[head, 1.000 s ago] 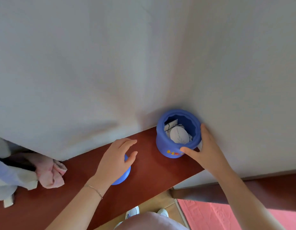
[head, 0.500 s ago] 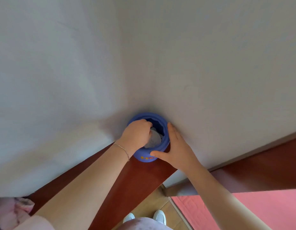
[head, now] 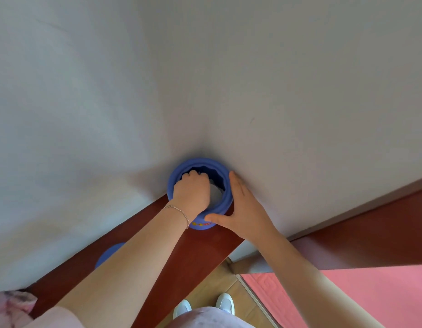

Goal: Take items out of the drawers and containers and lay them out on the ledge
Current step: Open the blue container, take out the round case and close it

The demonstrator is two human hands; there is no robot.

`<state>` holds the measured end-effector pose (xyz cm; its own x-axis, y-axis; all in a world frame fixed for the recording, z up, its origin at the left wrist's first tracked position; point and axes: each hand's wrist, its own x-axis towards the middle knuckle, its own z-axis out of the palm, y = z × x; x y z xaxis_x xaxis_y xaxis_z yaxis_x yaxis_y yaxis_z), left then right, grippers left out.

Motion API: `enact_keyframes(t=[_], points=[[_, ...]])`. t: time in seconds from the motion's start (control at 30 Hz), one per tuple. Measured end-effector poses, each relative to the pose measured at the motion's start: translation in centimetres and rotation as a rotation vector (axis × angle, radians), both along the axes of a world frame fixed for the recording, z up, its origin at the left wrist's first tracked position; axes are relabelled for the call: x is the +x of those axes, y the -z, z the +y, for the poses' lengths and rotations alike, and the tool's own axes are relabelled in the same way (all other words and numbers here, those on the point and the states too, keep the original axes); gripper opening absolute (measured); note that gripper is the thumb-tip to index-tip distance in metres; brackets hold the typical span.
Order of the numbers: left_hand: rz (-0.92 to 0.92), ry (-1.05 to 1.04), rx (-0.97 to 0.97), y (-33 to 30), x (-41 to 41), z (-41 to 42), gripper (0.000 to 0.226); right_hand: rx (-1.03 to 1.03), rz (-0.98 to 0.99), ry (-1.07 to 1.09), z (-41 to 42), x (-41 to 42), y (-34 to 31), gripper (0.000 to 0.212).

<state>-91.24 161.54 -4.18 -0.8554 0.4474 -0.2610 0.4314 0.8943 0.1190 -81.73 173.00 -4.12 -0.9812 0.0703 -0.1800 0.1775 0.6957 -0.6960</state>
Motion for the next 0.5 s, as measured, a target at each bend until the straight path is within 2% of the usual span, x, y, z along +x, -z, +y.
enact_keyframes(t=[0.23, 0.33, 0.5], points=[[-0.207, -0.029, 0.14, -1.3, -0.5, -0.3, 0.033, -0.002, 0.001, 0.014, 0.0, 0.0, -0.1, 0.112], [-0.171, -0.032, 0.247, -2.1, -0.3, -1.1, 0.032, -0.008, 0.002, 0.023, 0.0, 0.0, -0.1, 0.112], [-0.008, -0.089, 0.391, -4.3, 0.0, -3.1, 0.037, -0.047, 0.019, 0.035, 0.0, -0.2, -0.3, 0.111]])
